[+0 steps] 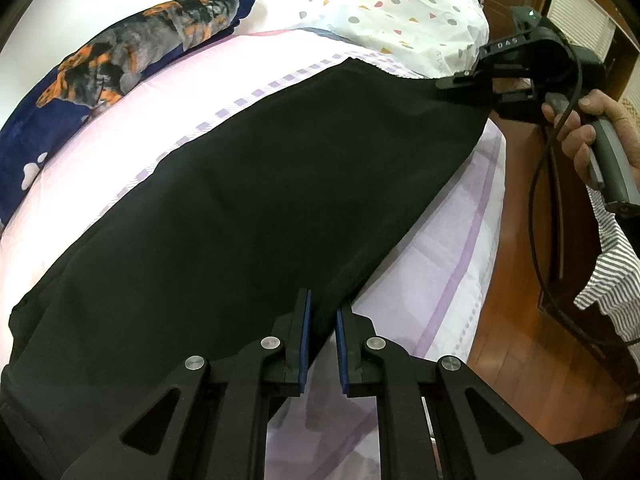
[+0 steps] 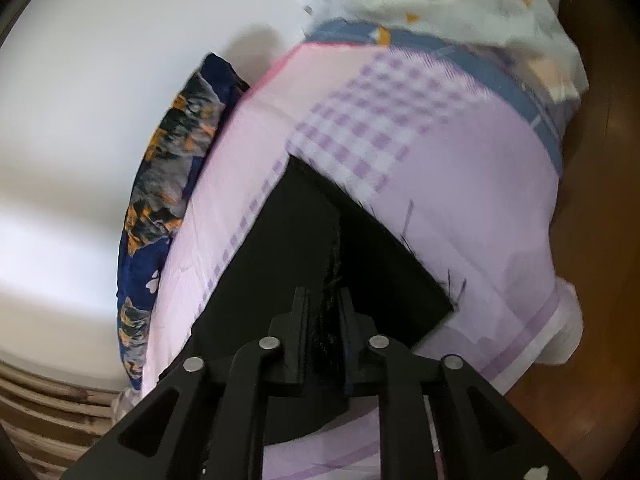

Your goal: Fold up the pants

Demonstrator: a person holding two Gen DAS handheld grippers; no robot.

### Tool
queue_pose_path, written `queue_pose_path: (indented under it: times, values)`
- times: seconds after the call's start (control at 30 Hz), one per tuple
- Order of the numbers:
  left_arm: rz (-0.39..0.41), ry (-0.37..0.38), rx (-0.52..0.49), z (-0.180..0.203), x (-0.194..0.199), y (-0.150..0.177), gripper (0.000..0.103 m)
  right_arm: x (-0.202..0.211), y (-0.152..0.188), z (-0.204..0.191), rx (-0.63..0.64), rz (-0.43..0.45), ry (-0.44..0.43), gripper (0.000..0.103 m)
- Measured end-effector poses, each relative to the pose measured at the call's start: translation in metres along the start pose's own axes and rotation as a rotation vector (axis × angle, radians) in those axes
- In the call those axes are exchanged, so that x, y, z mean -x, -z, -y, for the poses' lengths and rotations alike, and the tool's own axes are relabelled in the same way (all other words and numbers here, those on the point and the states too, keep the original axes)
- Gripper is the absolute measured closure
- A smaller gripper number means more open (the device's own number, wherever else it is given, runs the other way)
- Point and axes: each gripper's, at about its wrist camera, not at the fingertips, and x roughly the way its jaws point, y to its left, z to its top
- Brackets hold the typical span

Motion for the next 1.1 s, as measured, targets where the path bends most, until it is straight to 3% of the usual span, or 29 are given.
queue_pose_path:
  times: [0.07, 0.4, 0.67, 0.73, 0.8, 1.1]
  values:
    - [-0.001, 0.0, 0.006, 0.0, -0.001, -0.001, 0.091, -0.002, 0.0, -0.001, 0.032, -0.006, 0.017, 0.097]
    - [0.021, -0.016, 0.011, 0.008, -0.005, -0.015, 0.091, 0.01, -0.012, -0.031, 0.228, 0.128, 0.125, 0.1]
    - [0.014, -0.032, 0.005, 0.014, -0.016, -0.012, 0.091, -0.011, -0.008, -0.001, 0.212, 0.105, 0.237, 0.1]
    - [0.015, -0.031, 0.015, 0.014, -0.017, -0.013, 0.09, -0.007, -0.01, 0.008, 0.172, 0.109, 0.216, 0.1]
    - [0.01, -0.022, 0.03, 0.012, -0.018, -0.015, 0.087, -0.001, -0.014, 0.013, 0.14, 0.124, 0.237, 0.09]
    - [0.035, 0.093, 0.117, 0.007, -0.005, -0.022, 0.076, 0.024, -0.02, 0.003, 0.156, 0.144, 0.223, 0.081]
